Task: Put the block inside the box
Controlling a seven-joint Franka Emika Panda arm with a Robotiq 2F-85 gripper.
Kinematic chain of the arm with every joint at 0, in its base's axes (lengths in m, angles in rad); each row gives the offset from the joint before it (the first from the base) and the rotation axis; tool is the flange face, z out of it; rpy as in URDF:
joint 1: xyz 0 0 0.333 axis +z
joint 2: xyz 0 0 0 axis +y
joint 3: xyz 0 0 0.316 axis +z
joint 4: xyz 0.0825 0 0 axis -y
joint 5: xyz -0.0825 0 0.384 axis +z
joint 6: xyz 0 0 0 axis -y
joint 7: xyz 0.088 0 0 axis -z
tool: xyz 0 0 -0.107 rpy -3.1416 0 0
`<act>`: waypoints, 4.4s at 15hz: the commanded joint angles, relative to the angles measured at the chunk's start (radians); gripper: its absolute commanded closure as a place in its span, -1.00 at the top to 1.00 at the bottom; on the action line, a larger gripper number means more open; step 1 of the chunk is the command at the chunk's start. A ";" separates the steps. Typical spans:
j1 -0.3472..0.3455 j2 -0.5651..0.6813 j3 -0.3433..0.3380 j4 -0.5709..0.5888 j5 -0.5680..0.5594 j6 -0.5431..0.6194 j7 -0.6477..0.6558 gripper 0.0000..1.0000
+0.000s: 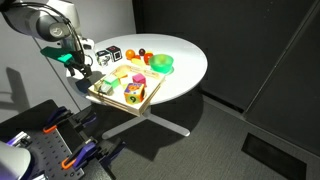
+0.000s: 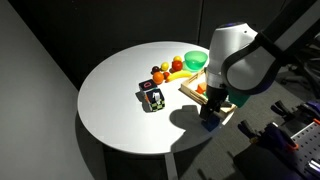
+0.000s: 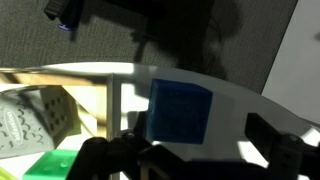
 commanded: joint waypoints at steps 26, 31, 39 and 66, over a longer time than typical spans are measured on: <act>0.048 0.061 -0.039 0.007 -0.105 0.056 0.131 0.37; 0.035 0.027 -0.025 -0.002 -0.097 0.040 0.108 -0.35; 0.002 -0.029 -0.011 -0.012 -0.071 0.013 0.071 -0.39; -0.174 -0.232 -0.125 -0.073 0.048 -0.132 -0.026 -0.39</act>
